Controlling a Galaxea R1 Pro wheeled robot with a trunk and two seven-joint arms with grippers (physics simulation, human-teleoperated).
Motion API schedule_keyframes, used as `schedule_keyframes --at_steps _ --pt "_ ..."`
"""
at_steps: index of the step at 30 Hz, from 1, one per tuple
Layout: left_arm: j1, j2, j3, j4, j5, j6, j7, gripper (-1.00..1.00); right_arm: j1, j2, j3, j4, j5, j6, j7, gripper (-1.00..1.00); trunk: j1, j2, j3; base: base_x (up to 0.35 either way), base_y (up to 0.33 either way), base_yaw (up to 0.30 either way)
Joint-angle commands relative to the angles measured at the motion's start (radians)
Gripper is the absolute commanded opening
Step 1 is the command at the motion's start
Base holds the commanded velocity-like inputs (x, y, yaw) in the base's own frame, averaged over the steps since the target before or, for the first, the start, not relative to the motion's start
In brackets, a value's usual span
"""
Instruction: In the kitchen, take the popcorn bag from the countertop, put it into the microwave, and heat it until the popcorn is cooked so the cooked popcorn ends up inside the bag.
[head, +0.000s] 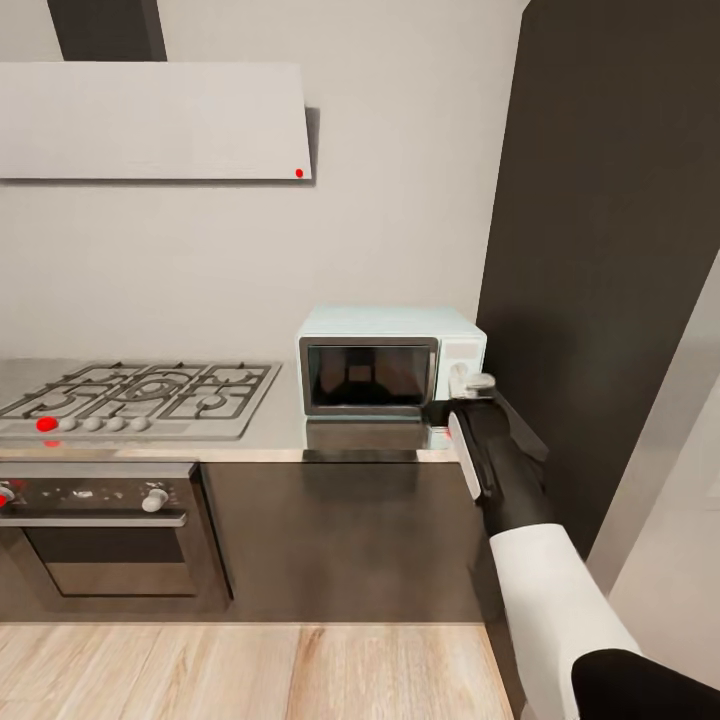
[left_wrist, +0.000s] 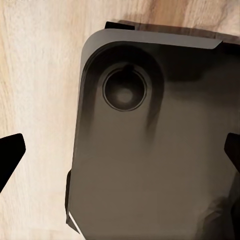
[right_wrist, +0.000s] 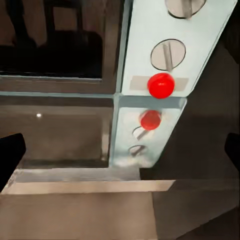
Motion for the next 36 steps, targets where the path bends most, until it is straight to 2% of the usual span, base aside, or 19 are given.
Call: schedule_keyframes --at_steps 1,6,10,11,12,18,25,36 --pt "0.0 0.0 0.0 -0.001 0.007 -0.001 0.0 1.0 -0.002 0.004 0.0 0.003 0.007 -0.031 -0.006 1.0 0.0 -0.001 -0.001 0.0 0.0 0.0" --pt "0.0 0.0 0.0 -0.002 0.008 0.0 0.0 1.0 0.0 0.006 0.001 0.011 0.005 -0.207 -0.019 1.0 0.0 -0.001 -0.001 0.0 0.0 0.0" --pt "-0.001 0.0 0.0 -0.002 0.008 0.0 0.0 1.0 0.001 0.006 0.002 0.014 0.005 -0.297 -0.021 1.0 0.0 -0.001 -0.001 0.0 0.0 0.0" --pt "0.0 0.0 0.0 -0.002 0.009 0.001 0.0 1.0 0.01 0.006 0.004 0.032 0.007 -0.344 -0.02 1.0 0.0 -0.001 -0.001 0.0 0.0 0.0" --pt "0.0 0.001 0.0 -0.002 0.009 0.001 0.0 1.0 0.025 0.006 0.007 0.046 0.007 -0.357 -0.02 1.0 0.0 -0.001 -0.001 0.0 0.0 0.0" --pt "0.0 0.001 0.0 -0.002 0.009 -0.001 -0.001 1.0 0.031 0.006 0.011 0.131 0.006 -0.371 -0.02 1.0 0.0 -0.001 -0.001 0.0 0.0 0.0" --pt "0.0 0.001 -0.001 -0.002 0.009 -0.001 -0.001 1.0 0.031 0.006 0.007 0.138 0.005 -0.395 -0.012 1.0 0.0 -0.001 -0.001 0.029 0.019 0.0" --pt "0.0 0.002 -0.001 -0.002 0.009 -0.001 -0.002 1.0 0.031 0.006 0.004 0.132 0.006 -0.395 -0.005 1.0 0.0 -0.001 -0.001 0.194 0.163 0.0"
